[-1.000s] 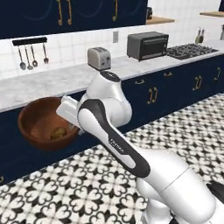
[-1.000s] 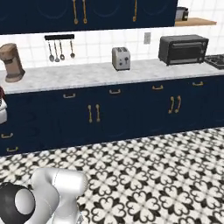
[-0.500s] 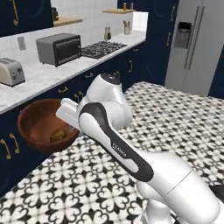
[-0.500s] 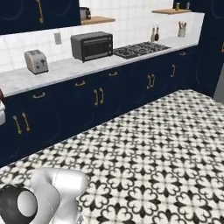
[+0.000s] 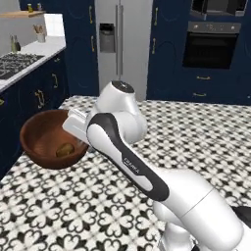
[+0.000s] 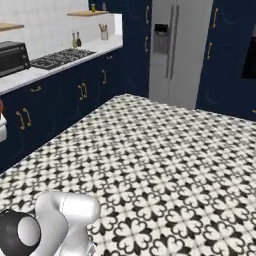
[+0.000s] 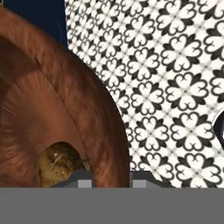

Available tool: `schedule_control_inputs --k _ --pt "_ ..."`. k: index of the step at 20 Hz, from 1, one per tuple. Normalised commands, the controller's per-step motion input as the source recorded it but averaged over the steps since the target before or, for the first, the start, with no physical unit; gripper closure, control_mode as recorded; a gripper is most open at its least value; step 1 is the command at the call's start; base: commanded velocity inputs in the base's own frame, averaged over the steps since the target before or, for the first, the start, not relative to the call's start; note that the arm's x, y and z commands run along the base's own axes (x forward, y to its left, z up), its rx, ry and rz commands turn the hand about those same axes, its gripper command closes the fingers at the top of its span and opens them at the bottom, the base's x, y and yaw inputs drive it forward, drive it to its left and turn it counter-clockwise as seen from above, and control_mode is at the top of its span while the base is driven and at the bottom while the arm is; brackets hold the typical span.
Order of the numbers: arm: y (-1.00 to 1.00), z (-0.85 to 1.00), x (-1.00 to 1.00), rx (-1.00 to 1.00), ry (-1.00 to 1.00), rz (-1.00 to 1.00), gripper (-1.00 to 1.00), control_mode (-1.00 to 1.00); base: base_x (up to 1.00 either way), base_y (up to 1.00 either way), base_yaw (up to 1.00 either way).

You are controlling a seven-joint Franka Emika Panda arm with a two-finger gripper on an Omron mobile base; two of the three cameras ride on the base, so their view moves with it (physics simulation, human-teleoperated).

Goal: Pick the mushroom from the sink and place it in the bowl. Then pick the bowl and place it in the microwave. Then close the microwave door and press the start button.

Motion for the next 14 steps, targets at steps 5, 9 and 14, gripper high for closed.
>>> schedule_control_inputs --k 5,9,14 --pt "0.0 0.0 0.0 0.0 0.0 0.0 1.0 1.0 0.38 -0.87 -0.63" --pt "0.0 0.0 0.0 0.0 0.0 0.0 1.0 1.0 0.75 -0.98 -0.54" --pt "0.0 0.0 0.0 0.0 0.0 0.0 1.0 1.0 0.93 -1.0 -0.35"
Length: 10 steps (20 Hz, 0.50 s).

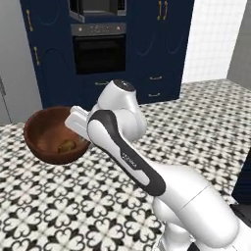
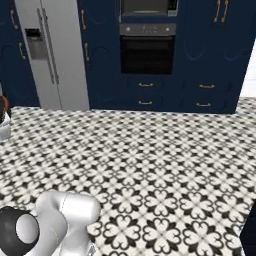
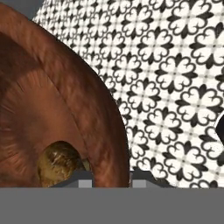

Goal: Pick the mushroom from the sink and place it in the bowl. Then pick the bowl and place it in the microwave. Then close the microwave door and press the start button.

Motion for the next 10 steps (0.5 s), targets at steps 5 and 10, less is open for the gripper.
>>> schedule_control_inputs --k 5,10 --pt "0.0 0.0 0.0 0.0 0.0 0.0 1.0 1.0 0.92 -0.88 -0.26" --pt "0.0 0.0 0.0 0.0 0.0 0.0 1.0 1.0 0.97 -0.71 -0.19"
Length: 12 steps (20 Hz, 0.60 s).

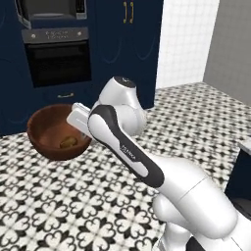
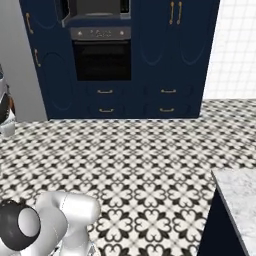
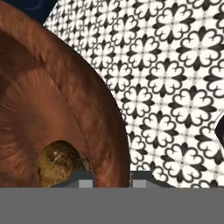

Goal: Pick the mushroom from the sink and place it in the bowl. Then pick the bowl and place it in the microwave. Then close the microwave door and press the start button.

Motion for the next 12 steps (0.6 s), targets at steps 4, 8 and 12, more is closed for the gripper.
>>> schedule_control_inputs --k 4,8,12 --pt "0.0 0.0 0.0 0.0 0.0 0.0 1.0 1.0 1.0 -0.41 -0.1" --pt "0.0 0.0 0.0 0.0 0.0 0.0 1.0 1.0 1.0 -0.14 -0.03" --pt "0.0 0.0 0.0 0.0 0.0 0.0 1.0 1.0 1.0 -0.02 -0.08"
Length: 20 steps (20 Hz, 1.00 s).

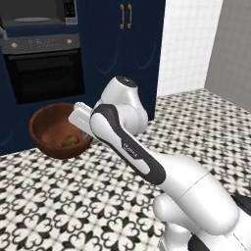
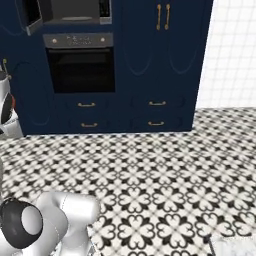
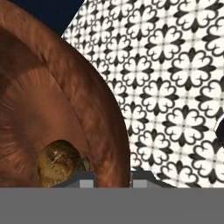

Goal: Pick the mushroom from the sink and place it in the bowl. Then pick the bowl and place it in the microwave. Then close the microwave door and press the start button.

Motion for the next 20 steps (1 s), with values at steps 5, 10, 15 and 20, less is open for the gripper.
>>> schedule_control_inputs --k 5,10,15,20 --pt "0.0 0.0 0.0 0.0 0.0 0.0 1.0 1.0 1.0 -0.01 0.0" --pt "0.0 0.0 0.0 0.0 0.0 0.0 1.0 1.0 1.0 -0.06 0.07" --pt "0.0 0.0 0.0 0.0 0.0 0.0 1.0 1.0 1.0 -0.39 0.21" --pt "0.0 0.0 0.0 0.0 0.0 0.0 1.0 1.0 1.0 -0.49 0.12"
